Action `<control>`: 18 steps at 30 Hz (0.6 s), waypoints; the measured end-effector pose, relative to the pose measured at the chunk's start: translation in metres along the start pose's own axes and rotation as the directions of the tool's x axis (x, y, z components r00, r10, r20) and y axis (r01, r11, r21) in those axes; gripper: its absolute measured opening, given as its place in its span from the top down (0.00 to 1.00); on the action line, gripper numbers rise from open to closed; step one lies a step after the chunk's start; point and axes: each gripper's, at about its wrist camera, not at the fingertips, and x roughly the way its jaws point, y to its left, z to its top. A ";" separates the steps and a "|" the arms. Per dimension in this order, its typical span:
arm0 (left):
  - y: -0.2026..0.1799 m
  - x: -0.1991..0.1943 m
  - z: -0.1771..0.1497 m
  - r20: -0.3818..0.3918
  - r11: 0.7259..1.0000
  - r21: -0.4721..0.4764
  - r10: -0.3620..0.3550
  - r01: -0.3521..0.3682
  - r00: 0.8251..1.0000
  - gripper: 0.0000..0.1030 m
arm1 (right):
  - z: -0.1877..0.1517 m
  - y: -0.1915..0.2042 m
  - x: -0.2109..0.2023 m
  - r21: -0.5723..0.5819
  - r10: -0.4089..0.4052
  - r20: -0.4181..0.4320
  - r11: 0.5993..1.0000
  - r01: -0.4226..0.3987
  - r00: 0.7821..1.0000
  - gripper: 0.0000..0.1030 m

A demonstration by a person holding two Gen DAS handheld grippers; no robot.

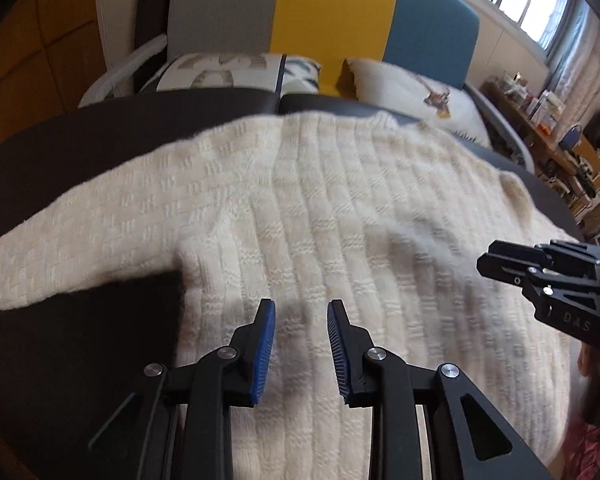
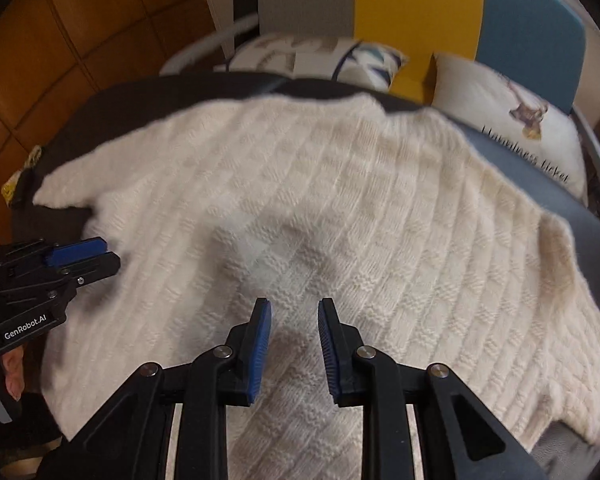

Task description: Fold clothes

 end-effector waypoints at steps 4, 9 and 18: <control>0.016 0.016 -0.016 -0.034 0.999 -0.032 0.000 -0.001 0.999 0.73 | -0.019 -0.018 0.015 -0.004 -0.081 -0.052 0.997 0.081 0.995 0.78; 0.020 0.013 -0.020 -0.039 0.998 -0.059 -0.002 0.000 0.999 0.73 | -0.028 -0.035 0.006 0.083 -0.025 -0.004 0.996 0.025 1.000 0.78; -0.043 -0.024 -0.022 0.037 0.996 -0.018 -0.091 0.092 0.995 0.67 | -0.162 -0.196 -0.127 0.529 0.147 0.447 0.752 -0.393 0.883 0.74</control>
